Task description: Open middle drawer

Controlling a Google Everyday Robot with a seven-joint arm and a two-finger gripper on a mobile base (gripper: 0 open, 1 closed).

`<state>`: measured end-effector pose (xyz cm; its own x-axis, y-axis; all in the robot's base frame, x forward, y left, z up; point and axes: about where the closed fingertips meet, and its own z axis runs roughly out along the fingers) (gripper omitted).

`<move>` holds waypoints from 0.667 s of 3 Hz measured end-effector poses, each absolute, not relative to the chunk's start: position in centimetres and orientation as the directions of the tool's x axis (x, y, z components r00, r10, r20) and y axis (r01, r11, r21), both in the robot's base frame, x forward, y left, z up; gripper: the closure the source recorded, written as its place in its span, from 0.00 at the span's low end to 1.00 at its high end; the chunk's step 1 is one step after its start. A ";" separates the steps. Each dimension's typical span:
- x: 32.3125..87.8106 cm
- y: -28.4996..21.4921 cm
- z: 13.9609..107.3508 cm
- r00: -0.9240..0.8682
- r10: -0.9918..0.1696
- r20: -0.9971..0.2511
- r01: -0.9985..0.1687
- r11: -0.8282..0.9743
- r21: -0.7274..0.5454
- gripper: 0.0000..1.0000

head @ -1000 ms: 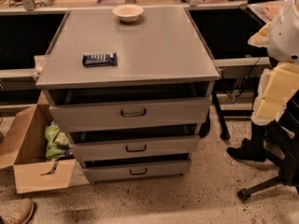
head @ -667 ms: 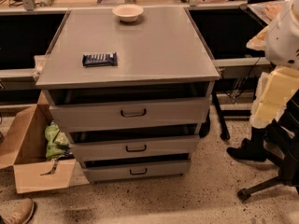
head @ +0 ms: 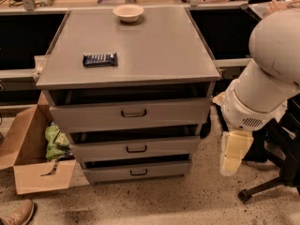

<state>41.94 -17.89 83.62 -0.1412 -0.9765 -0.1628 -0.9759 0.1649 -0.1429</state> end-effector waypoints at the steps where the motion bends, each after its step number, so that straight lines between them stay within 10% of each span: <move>1: 41.9 -17.9 83.6 -0.141 -0.977 -0.163 -0.976 0.165 -0.143 0.00; 2: 41.9 -16.8 79.5 -0.130 -0.980 -0.149 -0.981 0.149 -0.121 0.00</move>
Offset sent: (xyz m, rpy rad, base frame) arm -0.0010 0.0298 -0.1231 -0.0282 0.0779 0.0442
